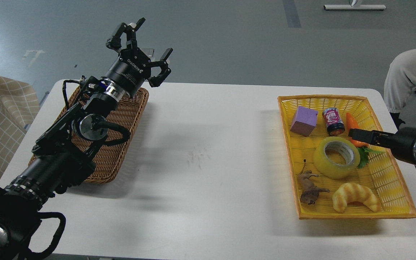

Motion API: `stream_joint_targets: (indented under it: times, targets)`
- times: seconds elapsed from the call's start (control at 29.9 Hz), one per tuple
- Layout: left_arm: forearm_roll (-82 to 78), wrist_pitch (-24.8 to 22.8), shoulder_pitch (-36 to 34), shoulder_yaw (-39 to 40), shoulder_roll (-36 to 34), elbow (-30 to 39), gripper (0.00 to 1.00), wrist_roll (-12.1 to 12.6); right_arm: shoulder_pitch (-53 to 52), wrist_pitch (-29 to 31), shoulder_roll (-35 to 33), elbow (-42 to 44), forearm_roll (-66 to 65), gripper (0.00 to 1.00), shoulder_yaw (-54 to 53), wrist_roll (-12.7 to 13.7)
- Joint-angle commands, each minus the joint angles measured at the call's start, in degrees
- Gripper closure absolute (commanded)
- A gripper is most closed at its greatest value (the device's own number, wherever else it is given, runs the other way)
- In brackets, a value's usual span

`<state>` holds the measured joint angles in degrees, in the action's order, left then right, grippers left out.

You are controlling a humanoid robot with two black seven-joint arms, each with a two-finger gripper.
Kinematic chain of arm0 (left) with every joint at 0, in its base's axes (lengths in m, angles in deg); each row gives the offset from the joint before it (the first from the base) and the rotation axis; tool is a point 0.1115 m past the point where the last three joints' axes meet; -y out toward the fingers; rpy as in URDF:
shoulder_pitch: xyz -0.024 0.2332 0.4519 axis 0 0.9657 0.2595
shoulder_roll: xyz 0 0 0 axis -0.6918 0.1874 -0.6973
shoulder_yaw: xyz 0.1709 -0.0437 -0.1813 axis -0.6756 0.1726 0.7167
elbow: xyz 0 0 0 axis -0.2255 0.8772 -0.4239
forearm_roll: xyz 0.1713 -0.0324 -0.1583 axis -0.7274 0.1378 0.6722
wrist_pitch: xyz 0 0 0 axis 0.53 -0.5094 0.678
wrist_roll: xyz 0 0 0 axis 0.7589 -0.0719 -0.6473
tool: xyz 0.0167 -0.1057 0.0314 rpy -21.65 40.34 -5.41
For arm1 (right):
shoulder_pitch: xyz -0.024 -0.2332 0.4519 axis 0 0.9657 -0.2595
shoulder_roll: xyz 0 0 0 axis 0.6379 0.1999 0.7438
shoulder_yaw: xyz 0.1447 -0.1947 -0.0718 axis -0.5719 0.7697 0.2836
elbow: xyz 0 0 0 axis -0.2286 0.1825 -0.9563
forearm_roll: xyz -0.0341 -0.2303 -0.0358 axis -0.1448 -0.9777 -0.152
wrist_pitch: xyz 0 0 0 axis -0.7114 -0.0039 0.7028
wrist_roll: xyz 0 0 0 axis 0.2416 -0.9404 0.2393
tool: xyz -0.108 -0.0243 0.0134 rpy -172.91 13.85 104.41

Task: Place and transfer tape with both arms
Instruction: 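Insert the right gripper into the yellow tape roll's hole and grasp it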

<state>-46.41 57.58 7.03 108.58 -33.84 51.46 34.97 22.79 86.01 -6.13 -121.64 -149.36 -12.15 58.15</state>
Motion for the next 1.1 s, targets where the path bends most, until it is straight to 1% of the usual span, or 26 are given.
stream_joint_targets:
  times: [0.0, 0.13, 0.3, 0.37, 0.4, 0.43, 0.64, 0.67, 0.7, 0.77, 0.87, 0.94, 1.07]
  targets:
    - [0.0, 0.0, 0.0, 0.0, 0.1, 0.0, 0.02, 0.0, 0.5, 0.0, 1.1, 0.2, -2.0, 0.04, 0.2, 0.0]
    - [0.0, 0.0, 0.0, 0.0, 0.1, 0.0, 0.02, 0.0, 1.2, 0.0, 1.5, 0.3, -2.6, 0.05, 0.2, 0.0]
    - [0.0, 0.0, 0.0, 0.0, 0.0, 0.0, 0.02, 0.0, 2.0, 0.0, 2.6, 0.5, -2.7, 0.21, 0.6, 0.0]
    - [0.0, 0.0, 0.0, 0.0, 0.0, 0.0, 0.02, 0.0, 2.0, 0.0, 2.7, 0.6, -2.7, 0.22, 1.4, 0.0]
    - [0.0, 0.0, 0.0, 0.0, 0.0, 0.0, 0.02, 0.0, 2.0, 0.0, 2.7, 0.7, -2.8, 0.27, 1.9, 0.0]
    - [0.0, 0.0, 0.0, 0.0, 0.0, 0.0, 0.02, 0.0, 2.0, 0.0, 2.7, 0.9, -2.7, 0.29, 2.1, 0.0]
    - [0.0, 0.0, 0.1, 0.0, 0.1, 0.0, 0.02, 0.0, 1.7, 0.0, 3.8, 3.4, -2.7, 0.29, 2.3, 0.0]
    - [0.0, 0.0, 0.1, 0.0, 0.1, 0.0, 0.02, 0.0, 1.6, 0.0, 4.2, 4.1, -2.8, 0.32, 2.3, 0.0]
    - [0.0, 0.0, 0.1, 0.0, 0.0, 0.0, 0.02, 0.0, 1.6, 0.0, 4.6, 4.5, -2.7, 0.37, 2.4, 0.0]
    - [0.0, 0.0, 0.1, 0.0, 0.0, 0.0, 0.02, 0.0, 1.5, 0.0, 4.8, 4.8, -2.7, 0.38, 2.4, 0.0]
    - [0.0, 0.0, 0.2, 0.0, 0.0, 0.0, 0.02, 0.0, 1.5, 0.0, 5.7, 5.0, -2.8, 0.43, 2.4, 0.0]
    - [0.0, 0.0, 0.2, 0.0, 0.1, 0.0, 0.02, 0.0, 1.4, 0.0, 6.2, 5.2, -2.7, 0.45, 2.4, 0.1]
    - [0.0, 0.0, 0.3, 0.0, 0.1, 0.0, 0.02, 0.0, 1.3, 0.0, 7.0, 6.5, -2.7, 0.45, 2.4, 0.1]
